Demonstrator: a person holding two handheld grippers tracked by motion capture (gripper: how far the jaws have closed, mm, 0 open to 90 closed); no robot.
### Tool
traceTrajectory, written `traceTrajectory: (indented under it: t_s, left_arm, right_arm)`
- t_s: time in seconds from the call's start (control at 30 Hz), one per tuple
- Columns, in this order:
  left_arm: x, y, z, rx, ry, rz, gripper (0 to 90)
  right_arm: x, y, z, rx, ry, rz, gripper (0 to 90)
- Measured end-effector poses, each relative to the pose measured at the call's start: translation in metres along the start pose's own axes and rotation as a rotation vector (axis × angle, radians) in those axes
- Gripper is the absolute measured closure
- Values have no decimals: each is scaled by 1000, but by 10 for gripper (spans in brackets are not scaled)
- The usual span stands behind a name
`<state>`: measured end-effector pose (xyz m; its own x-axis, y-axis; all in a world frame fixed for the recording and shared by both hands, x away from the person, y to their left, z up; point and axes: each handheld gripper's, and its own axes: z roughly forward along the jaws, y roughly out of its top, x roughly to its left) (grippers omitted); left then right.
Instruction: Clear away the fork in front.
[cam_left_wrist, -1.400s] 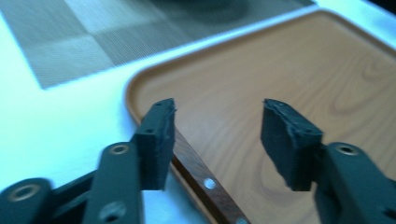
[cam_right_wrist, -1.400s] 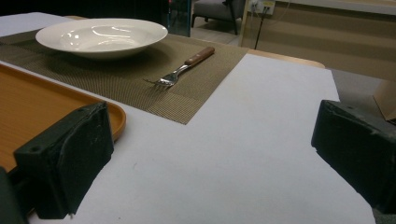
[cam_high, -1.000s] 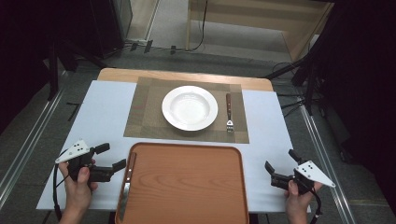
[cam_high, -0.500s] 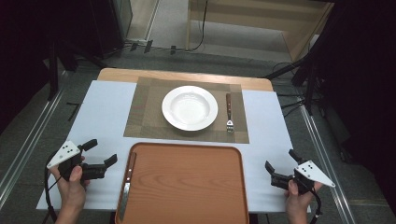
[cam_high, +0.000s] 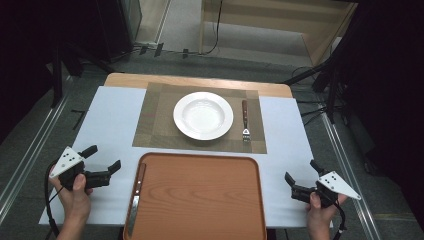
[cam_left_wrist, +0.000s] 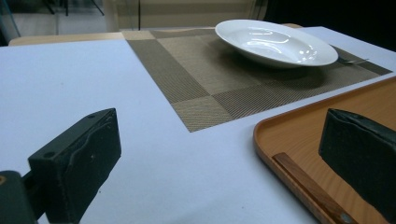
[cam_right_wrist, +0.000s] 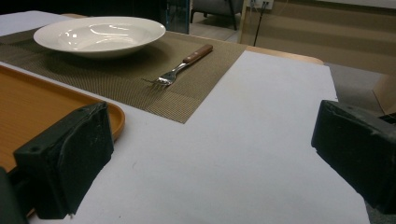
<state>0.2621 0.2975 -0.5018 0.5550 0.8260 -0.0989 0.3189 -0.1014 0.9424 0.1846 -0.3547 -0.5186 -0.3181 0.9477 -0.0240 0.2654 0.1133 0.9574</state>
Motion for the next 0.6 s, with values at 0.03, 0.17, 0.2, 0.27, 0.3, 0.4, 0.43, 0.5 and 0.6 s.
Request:
traceTrajectory:
  t_s: [0.03,0.17,0.2,0.27,0.3,0.4,0.43,0.5,0.6]
  left_arm:
    - [0,0,0,2,0,6,0]
    - [-3,-2,1,-11,-12,23,0]
    - [-3,-2,1,-13,-14,22,0]
    - [-2,-3,0,-23,-18,11,0]
    - [-2,-4,0,-26,-22,6,0]
    - [-2,-5,-1,-33,-17,0,0]
    - [-2,-5,-2,-33,-13,3,0]
    - [-3,-5,-2,-36,-5,4,0]
    - [-3,-5,-2,-37,-4,5,0]
  right_arm:
    - [0,0,0,4,-2,-1,0]
    - [1,3,1,21,-12,8,0]
    - [0,4,1,25,-15,15,0]
    - [0,8,1,31,-20,28,0]
    - [0,9,1,33,-21,30,0]
    - [-1,15,5,57,-33,28,0]
    - [-1,18,8,67,-37,25,0]
    - [-1,22,13,83,-41,28,0]
    - [0,30,21,95,-31,25,0]
